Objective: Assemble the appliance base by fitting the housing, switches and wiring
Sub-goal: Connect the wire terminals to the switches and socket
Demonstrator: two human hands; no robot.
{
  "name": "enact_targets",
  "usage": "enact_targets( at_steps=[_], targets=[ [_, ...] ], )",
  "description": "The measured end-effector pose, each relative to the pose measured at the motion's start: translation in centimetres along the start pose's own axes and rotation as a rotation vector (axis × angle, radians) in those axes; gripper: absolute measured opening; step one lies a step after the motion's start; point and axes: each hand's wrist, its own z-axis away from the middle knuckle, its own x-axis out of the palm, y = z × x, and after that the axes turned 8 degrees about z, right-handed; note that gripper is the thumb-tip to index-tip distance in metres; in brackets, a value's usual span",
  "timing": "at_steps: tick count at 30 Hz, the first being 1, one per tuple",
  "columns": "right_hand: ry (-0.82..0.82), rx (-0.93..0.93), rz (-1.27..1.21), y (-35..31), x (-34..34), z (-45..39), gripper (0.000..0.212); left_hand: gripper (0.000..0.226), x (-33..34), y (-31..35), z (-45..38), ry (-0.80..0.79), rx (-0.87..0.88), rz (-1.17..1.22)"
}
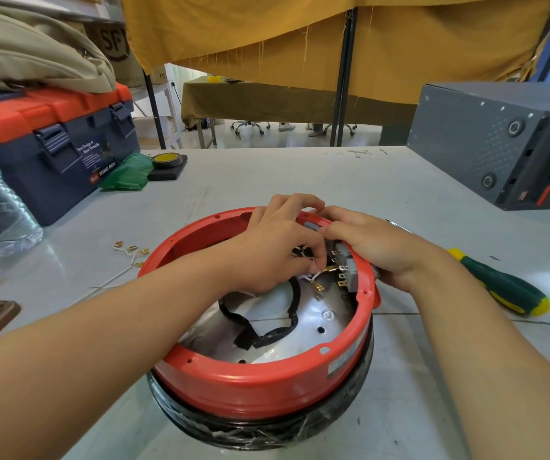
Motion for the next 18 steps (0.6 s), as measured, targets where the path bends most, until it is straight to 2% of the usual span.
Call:
enact_targets(
  at_steps=[10, 15, 18],
  targets=[
    [0.01, 0.003, 0.003, 0.11, 0.03, -0.07, 0.031, 0.021, 0.11, -0.14, -0.12, 0.024, 0.034, -0.026],
    [0.008, 0.009, -0.024, 0.09, 0.02, -0.02, 0.032, 0.005, 0.26, -0.34, -0.08, 0.016, 0.063, -0.1],
    [0.007, 0.01, -0.032, 0.04, 0.02, 0.02, 0.033, 0.004, 0.33, -0.5, -0.03, 0.016, 0.075, -0.128]
  ],
)
